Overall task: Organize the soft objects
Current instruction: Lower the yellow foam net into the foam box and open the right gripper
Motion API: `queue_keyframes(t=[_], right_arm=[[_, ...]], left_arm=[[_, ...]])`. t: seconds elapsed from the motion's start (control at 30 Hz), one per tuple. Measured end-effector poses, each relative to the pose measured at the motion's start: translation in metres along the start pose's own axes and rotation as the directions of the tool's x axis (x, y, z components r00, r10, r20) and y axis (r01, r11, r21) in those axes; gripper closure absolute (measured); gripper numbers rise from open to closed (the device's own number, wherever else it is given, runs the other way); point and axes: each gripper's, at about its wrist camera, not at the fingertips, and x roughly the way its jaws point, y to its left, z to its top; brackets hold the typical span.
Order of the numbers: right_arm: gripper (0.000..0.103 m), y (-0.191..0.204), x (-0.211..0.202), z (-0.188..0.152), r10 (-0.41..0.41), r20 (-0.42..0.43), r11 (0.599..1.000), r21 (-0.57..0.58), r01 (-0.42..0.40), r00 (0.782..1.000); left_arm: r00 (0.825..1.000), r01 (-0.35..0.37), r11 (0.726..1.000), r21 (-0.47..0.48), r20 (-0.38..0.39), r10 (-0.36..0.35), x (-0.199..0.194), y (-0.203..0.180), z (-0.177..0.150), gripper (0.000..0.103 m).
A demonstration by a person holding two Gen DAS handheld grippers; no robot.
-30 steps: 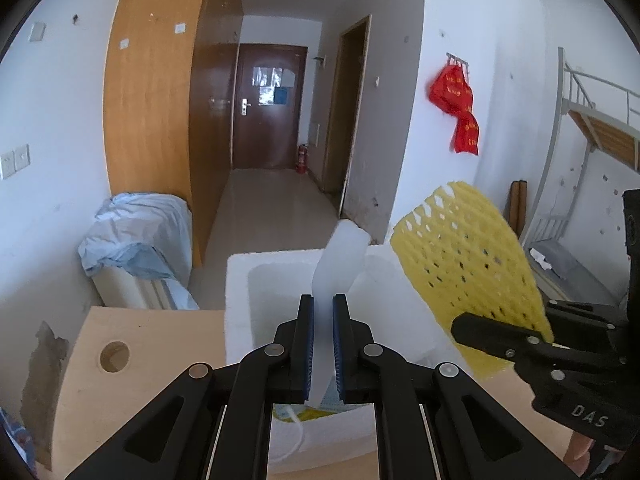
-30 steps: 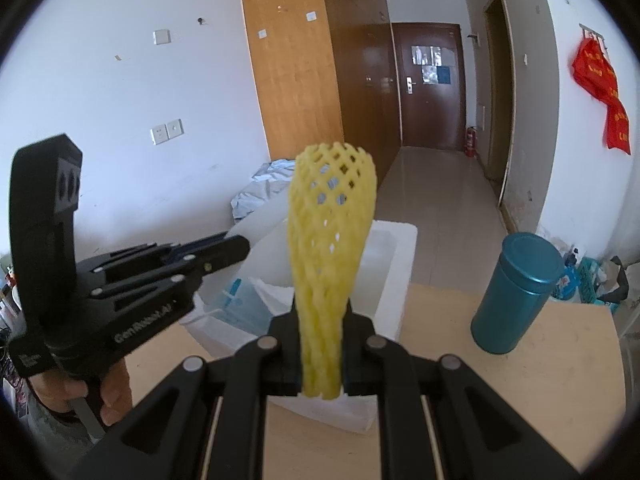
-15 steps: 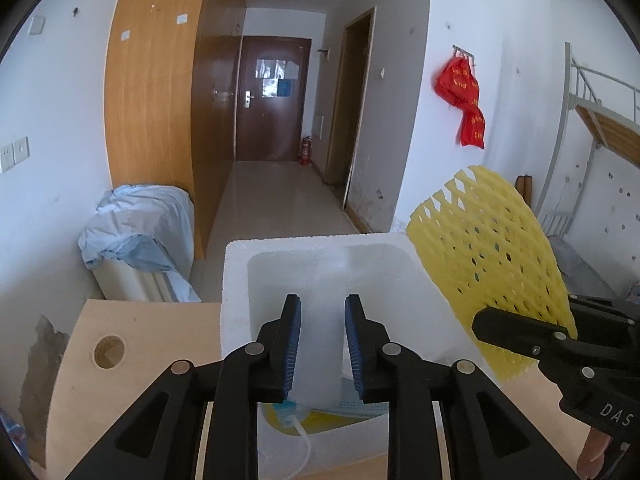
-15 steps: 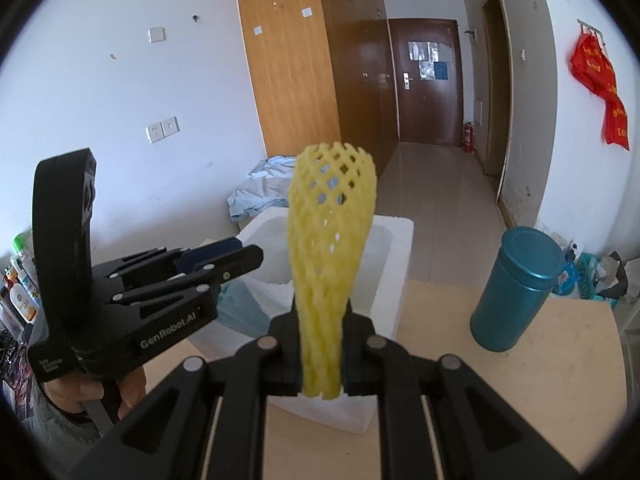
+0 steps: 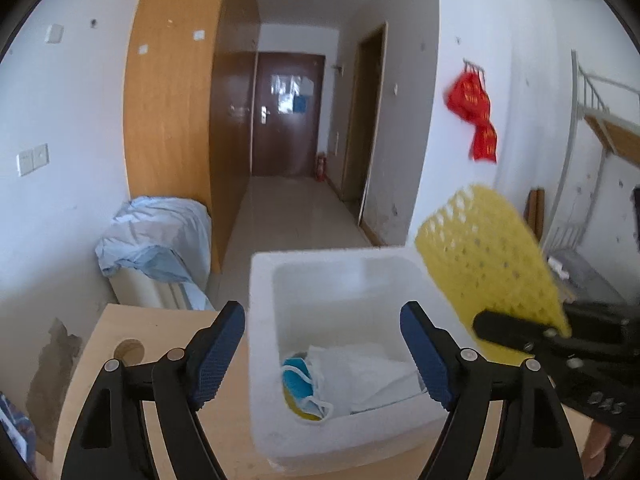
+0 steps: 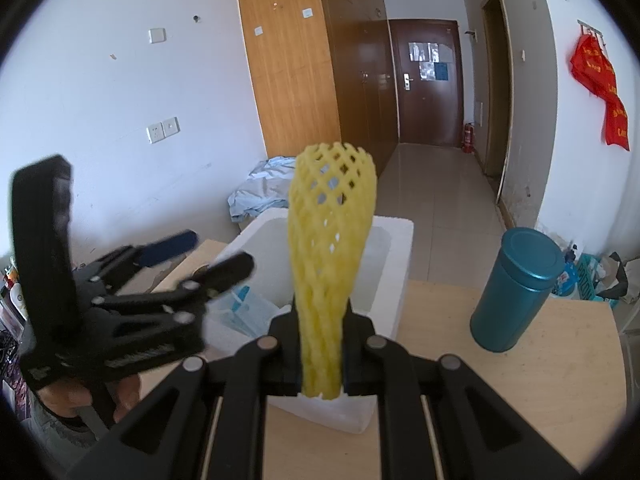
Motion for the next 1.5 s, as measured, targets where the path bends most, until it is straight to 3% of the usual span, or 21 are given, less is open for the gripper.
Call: queue_keyframes(t=[0.23, 0.37, 0.63, 1.2, 1.5], right_arm=[[0.087, 0.002, 0.004, 0.001, 0.009, -0.006, 1.000, -0.008, -0.009, 1.000], [0.087, 0.002, 0.008, 0.002, 0.013, -0.013, 1.000, -0.011, -0.014, 1.000], [0.087, 0.003, 0.017, 0.006, 0.012, -0.026, 1.000, -0.025, -0.013, 1.000], [0.087, 0.005, 0.066, 0.016, -0.018, -0.112, 0.999, -0.052, 0.012, 0.994], [0.087, 0.007, 0.067, 0.010, -0.033, -0.123, 0.998, -0.058, 0.026, 0.992]], left_arm=[[0.999, -0.032, 0.999, 0.006, 0.006, 0.032, -0.024, 0.008, -0.005, 0.018], [0.998, -0.063, 0.998, -0.003, 0.030, 0.063, -0.041, 0.018, -0.008, 0.010], [0.998, -0.044, 0.998, -0.038, 0.041, 0.046, -0.049, 0.024, -0.012, 0.002], [0.998, -0.023, 0.996, -0.082, 0.060, 0.028, -0.060, 0.040, -0.021, 0.001], [0.998, -0.011, 0.996, -0.084, 0.065, 0.016, -0.062, 0.040, -0.021, 0.001]])
